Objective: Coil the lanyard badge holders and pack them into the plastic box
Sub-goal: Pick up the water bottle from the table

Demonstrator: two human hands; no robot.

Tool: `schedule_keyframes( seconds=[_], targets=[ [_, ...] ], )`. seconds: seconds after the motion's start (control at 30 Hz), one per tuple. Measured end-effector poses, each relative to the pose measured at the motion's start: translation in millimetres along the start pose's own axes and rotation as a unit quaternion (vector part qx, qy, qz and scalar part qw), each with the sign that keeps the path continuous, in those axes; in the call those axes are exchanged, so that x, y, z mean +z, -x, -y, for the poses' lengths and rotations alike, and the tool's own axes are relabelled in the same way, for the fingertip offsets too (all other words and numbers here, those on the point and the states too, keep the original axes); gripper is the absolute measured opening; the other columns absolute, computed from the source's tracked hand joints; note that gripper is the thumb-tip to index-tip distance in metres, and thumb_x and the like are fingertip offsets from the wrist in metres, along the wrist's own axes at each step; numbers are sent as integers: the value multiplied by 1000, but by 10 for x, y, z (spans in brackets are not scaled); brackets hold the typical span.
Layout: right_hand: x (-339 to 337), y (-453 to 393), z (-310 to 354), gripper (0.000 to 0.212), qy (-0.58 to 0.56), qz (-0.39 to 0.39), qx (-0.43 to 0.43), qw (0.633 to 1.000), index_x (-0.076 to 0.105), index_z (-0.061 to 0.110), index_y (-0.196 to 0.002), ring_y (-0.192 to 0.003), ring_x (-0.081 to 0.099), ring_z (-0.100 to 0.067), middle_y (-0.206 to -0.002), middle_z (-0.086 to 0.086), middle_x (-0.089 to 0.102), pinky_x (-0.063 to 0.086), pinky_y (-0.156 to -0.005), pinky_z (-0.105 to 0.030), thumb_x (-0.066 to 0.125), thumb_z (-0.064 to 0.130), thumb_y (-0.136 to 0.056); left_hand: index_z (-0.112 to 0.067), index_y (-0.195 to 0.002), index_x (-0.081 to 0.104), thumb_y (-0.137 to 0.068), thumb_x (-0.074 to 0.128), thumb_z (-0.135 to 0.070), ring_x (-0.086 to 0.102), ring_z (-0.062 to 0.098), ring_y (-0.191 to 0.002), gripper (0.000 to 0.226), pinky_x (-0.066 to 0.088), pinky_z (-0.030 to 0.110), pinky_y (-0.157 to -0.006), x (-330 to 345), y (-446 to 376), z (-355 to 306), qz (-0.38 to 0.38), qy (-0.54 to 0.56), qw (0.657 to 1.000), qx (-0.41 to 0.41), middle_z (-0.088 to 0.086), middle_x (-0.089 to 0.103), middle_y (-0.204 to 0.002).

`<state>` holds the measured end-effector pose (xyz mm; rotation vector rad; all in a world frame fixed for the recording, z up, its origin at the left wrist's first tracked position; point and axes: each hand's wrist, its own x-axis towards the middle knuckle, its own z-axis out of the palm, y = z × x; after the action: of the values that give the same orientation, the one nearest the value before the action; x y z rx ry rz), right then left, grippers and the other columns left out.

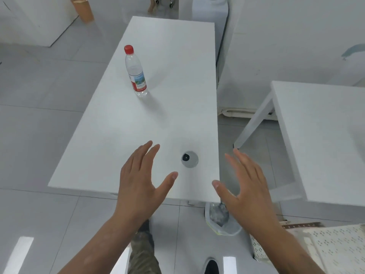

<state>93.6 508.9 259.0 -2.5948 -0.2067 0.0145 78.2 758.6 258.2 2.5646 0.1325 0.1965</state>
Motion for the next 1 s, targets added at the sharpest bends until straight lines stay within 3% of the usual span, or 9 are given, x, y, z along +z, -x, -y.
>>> schedule_keyframes(
  seconds=[0.17, 0.33, 0.57, 0.73, 0.9, 1.0],
  targets=[
    [471, -601, 630, 67, 13, -11, 26, 1000, 28, 39, -148, -148, 11, -7, -159, 19, 17, 18, -118, -34, 41, 66, -88, -24, -146, 39, -84, 45, -67, 29, 15, -144, 76, 27, 40, -116, -323, -758, 742, 15, 6, 1000, 7, -6, 34, -156],
    [802, -996, 1002, 66, 10, -14, 54, 998, 31, 37, -147, -147, 14, -7, -159, 18, 20, 15, -117, -31, 46, 64, -89, -24, -146, 39, -86, 51, -61, 30, 15, -144, 72, 24, 37, -115, -499, -1272, 1250, 34, -15, 999, 15, -5, 36, -155],
    [1168, -1717, 1160, 66, 14, 8, 73, 997, 29, 39, -148, -148, 15, -7, -159, 17, 21, 11, -117, -29, 48, 62, -89, -22, -146, 40, -88, 58, -56, 32, 14, -142, 69, 25, 32, -113, -387, -1914, 1696, 43, -20, 999, 6, -5, 39, -154],
    [1355, -2278, 1164, 64, -11, 18, 72, 997, 31, 37, -148, -147, 15, -6, -158, 18, 23, 20, -120, -36, 52, 56, -91, -21, -147, 38, -87, 63, -54, 34, 17, -142, 73, 29, 35, -113, -200, -2517, 1838, 33, -1, 999, -30, -3, 40, -153],
    [1583, -2809, 1087, 64, -16, 39, 71, 997, 32, 35, -149, -146, 20, -8, -157, 14, 28, 25, -119, -38, 54, 54, -91, -23, -150, 29, -80, 66, -62, 33, 19, -142, 89, 31, 38, -113, 92, -3434, 1884, 25, 59, 993, -98, -4, 36, -155],
    [1712, -3008, 1055, 63, -26, 53, 75, 995, 33, 33, -148, -144, 23, -8, -156, 12, 32, 26, -118, -36, 55, 52, -92, -26, -152, 24, -73, 74, -61, 30, 14, -144, 100, 28, 30, -111, 197, -3861, 1869, 21, 159, 977, -140, -7, 31, -157]
  ],
)
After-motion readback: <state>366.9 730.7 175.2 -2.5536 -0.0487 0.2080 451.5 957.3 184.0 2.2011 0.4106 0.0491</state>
